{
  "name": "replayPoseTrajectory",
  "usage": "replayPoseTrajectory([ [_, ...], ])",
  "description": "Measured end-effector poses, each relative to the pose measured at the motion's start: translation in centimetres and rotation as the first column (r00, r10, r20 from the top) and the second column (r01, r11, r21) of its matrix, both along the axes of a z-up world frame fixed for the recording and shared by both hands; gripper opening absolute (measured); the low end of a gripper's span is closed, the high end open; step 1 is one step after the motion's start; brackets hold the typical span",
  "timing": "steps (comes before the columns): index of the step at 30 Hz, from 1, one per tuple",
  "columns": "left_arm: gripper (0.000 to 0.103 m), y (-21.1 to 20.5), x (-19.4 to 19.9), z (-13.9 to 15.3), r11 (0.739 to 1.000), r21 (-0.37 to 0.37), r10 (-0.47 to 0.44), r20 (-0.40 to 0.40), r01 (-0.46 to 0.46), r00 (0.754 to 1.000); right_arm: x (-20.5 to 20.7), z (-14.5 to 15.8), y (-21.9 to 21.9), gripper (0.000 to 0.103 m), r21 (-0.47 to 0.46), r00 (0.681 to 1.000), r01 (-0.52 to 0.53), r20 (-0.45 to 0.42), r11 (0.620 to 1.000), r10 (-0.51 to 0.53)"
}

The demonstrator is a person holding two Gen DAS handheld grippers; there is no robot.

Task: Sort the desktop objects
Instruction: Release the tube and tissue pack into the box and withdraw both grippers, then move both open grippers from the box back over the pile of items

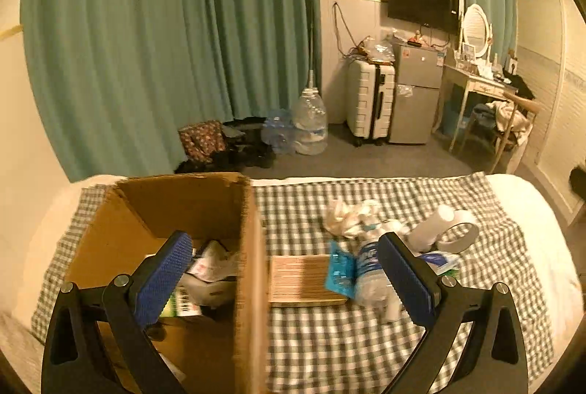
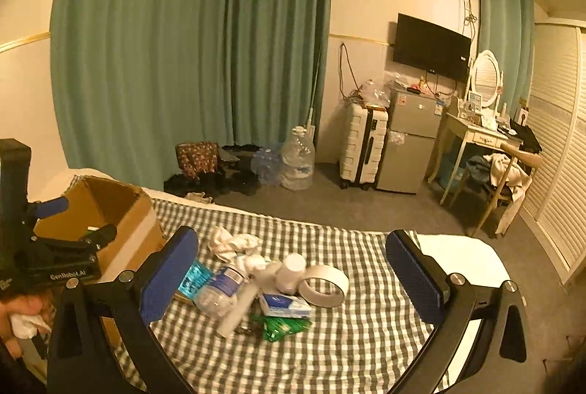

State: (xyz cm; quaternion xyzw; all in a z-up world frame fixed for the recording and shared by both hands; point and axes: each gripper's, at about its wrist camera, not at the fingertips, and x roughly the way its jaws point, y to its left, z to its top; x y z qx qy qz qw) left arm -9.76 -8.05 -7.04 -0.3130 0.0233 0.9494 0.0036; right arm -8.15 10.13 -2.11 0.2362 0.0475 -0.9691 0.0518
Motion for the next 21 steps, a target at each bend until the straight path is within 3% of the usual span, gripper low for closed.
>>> replayPoseTrajectory([
  [4,0.103,1.4,-1.0,-0.8,1.0,0.014,-0.022,0.014,0.021,1.0,-0.9,-1.3,1.3,0.103,0.012,0.998,0.017,0.055,1.0,-0.018],
  [8,0.103,3.1,-1.7,-1.5,0.998,0.026,-0.064,0.014,0.064,0.998,-1.5,-2.3,2.3,0.103,0.053,0.998,0.034,0.047,0.998,-0.037],
  [16,0.103,4.4,-2.4,-2.8,0.987,0.1,-0.129,0.001,0.128,0.992,-3.4,-4.4,5.0,0.103,0.005,0.997,0.038,0.072,0.999,-0.038],
  [21,0.103,5.2,-3.2,-4.4,0.989,0.077,-0.13,0.031,0.128,0.991,-4.6,-5.7,5.7,0.103,0.0,0.996,0.021,0.084,1.0,-0.021],
])
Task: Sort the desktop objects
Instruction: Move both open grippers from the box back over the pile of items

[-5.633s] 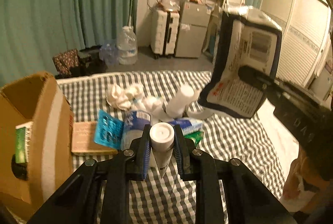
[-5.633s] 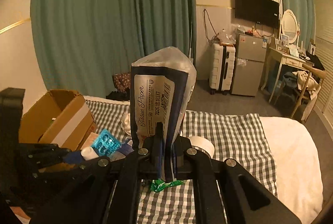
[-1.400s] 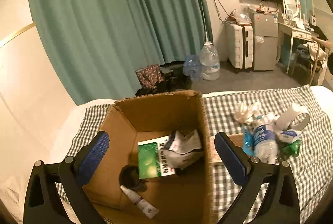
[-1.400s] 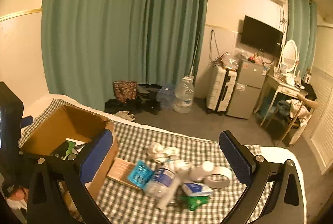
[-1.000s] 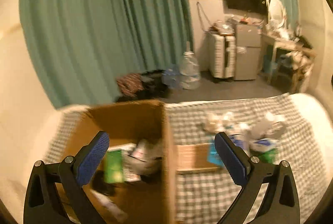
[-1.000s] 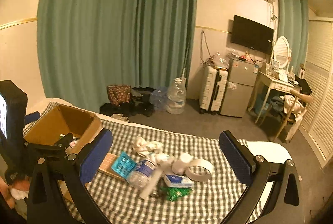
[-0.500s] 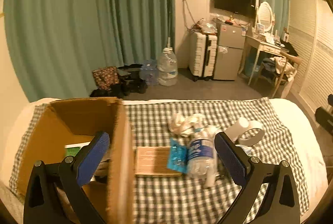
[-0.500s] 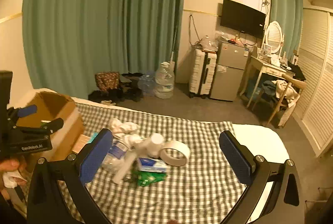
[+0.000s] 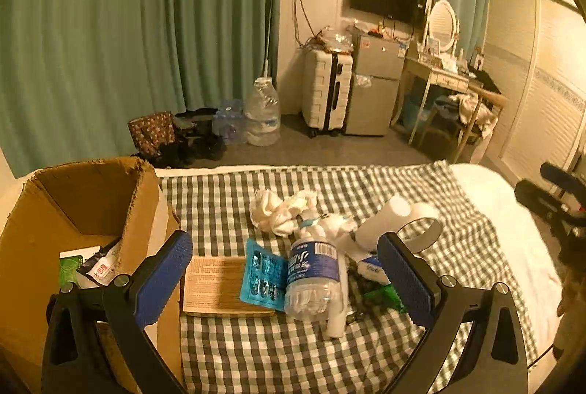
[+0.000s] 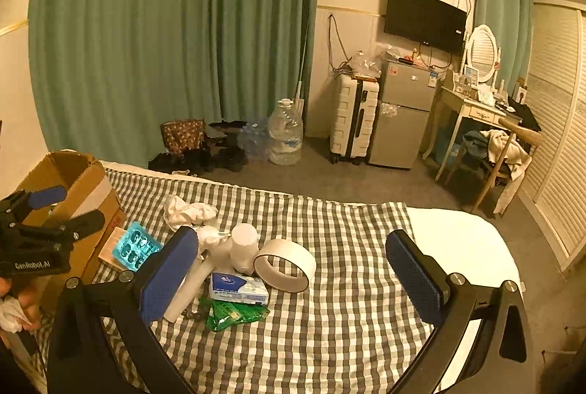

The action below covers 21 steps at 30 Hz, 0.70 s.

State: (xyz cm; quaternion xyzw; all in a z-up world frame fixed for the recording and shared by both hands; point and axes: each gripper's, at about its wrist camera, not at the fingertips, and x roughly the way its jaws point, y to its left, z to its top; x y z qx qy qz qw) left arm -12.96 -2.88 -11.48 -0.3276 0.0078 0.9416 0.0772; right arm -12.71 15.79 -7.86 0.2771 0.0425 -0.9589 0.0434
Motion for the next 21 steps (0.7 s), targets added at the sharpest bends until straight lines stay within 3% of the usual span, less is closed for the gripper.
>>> replayPoseTrajectory([
  [6,0.1,0.2,-0.7,-2.2,1.0,-0.002,-0.02,0.02,0.02,1.0,-1.6,-1.8,0.5,0.103,-0.004,0.999,-0.02,0.026,1.0,0.02],
  [17,0.093,-1.1,-2.9,-6.9,0.999,-0.018,0.053,0.13,-0.051,0.99,-4.4,-5.8,-0.4,0.098,-0.018,0.992,-0.057,0.112,0.998,0.059],
  [21,0.088,-1.5,-3.4,-8.4,0.998,0.011,0.052,0.175,-0.054,0.983,-5.3,-7.2,-0.5,0.097,-0.022,0.988,-0.056,0.144,0.998,0.059],
])
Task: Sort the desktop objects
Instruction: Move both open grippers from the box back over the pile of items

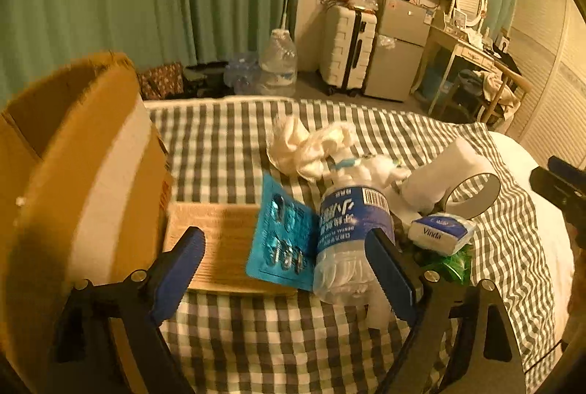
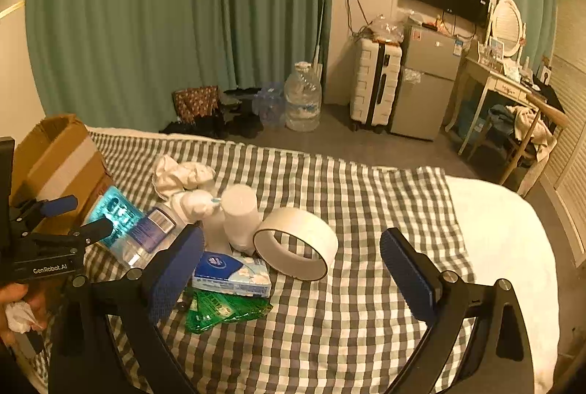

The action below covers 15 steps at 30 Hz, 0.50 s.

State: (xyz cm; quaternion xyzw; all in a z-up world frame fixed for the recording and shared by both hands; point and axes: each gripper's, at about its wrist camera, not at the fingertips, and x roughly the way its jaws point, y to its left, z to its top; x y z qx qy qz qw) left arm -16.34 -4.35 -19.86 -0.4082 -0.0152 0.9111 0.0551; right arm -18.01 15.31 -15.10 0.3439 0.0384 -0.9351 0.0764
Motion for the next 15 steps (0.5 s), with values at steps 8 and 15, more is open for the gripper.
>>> replayPoseTrajectory([
  [8,0.054,-0.4,-0.3,-1.1,0.999,0.025,-0.036,0.011,0.036,0.999,-1.7,-2.9,-0.7,0.097,0.018,0.998,-0.003,0.06,1.0,0.002],
  [15,0.026,-0.5,-1.1,-2.0,0.997,0.052,-0.062,0.043,0.06,0.997,-3.1,-4.9,-1.1,0.097,0.093,0.996,0.016,0.085,0.996,-0.024],
])
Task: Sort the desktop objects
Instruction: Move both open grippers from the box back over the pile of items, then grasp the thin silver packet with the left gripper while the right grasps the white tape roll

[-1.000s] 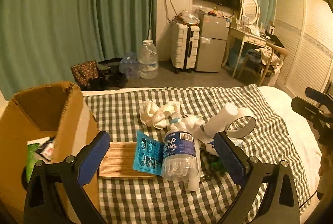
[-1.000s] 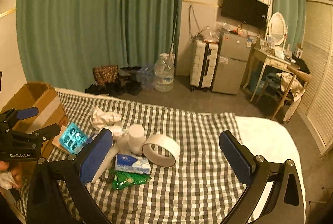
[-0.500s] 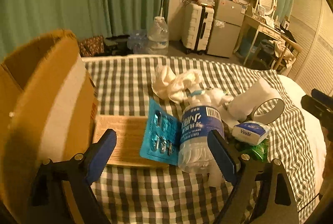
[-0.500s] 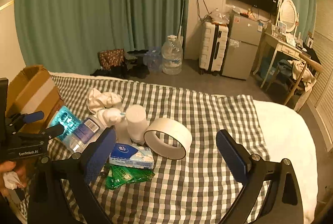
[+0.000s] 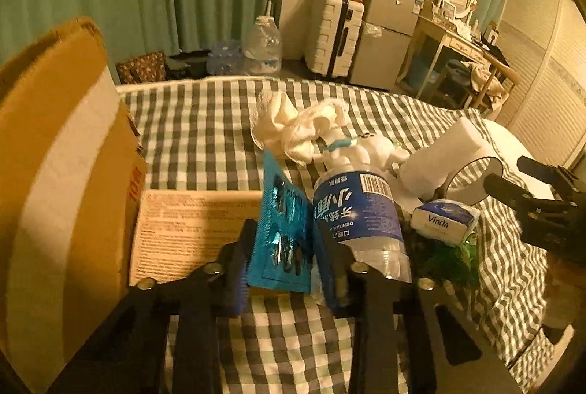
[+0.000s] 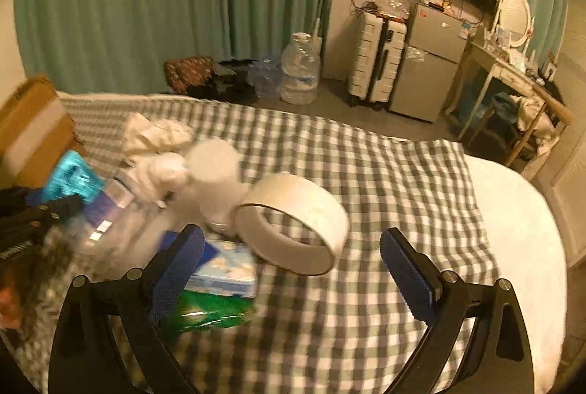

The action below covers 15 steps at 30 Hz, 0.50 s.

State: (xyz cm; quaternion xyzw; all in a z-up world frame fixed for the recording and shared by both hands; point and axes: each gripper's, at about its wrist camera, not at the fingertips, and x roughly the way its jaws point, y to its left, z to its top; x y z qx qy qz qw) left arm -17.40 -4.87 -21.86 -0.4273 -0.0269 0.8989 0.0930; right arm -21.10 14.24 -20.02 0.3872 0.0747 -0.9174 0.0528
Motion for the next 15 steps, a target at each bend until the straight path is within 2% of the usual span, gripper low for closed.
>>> replayPoseTrajectory([
  [2,0.022,-0.1,-0.1,-0.3,1.0,0.02,-0.01,0.01,0.01,1.0,-0.7,-0.6,0.3,0.097,0.058,0.999,0.035,0.003,0.998,-0.035],
  [6,0.015,0.1,0.1,-0.5,0.999,0.028,-0.034,-0.005,0.034,0.999,-2.3,-2.0,0.8,0.097,0.076,0.998,0.049,0.043,0.996,-0.052],
  [9,0.009,0.7,0.3,-0.3,0.998,0.015,-0.053,-0.02,0.053,0.998,-3.1,-2.7,0.9,0.089,0.103,0.997,0.043,0.051,0.994,-0.048],
  [11,0.009,1.2,0.4,-0.1,0.998,0.003,-0.057,-0.03,0.057,0.998,-3.2,-3.1,0.8,0.085,0.118,0.997,0.036,0.057,0.992,-0.043],
  [12,0.009,1.4,0.4,0.1,0.998,-0.008,-0.058,-0.037,0.057,0.998,-3.3,-3.5,0.7,0.074,0.121,0.997,0.028,0.07,0.992,-0.037],
  [13,0.009,1.5,0.5,0.2,0.998,-0.014,-0.059,-0.041,0.059,0.997,-3.3,-3.8,0.6,0.058,0.122,0.996,0.024,0.081,0.992,-0.034],
  [14,0.009,1.6,0.6,0.4,0.998,-0.015,-0.06,-0.046,0.06,0.997,-3.4,-4.0,0.5,0.05,0.129,0.995,0.025,0.089,0.991,-0.037],
  [15,0.009,1.7,0.6,0.5,0.998,-0.017,-0.059,-0.049,0.058,0.997,-3.4,-4.1,0.6,0.032,0.14,0.995,0.032,0.088,0.99,-0.045],
])
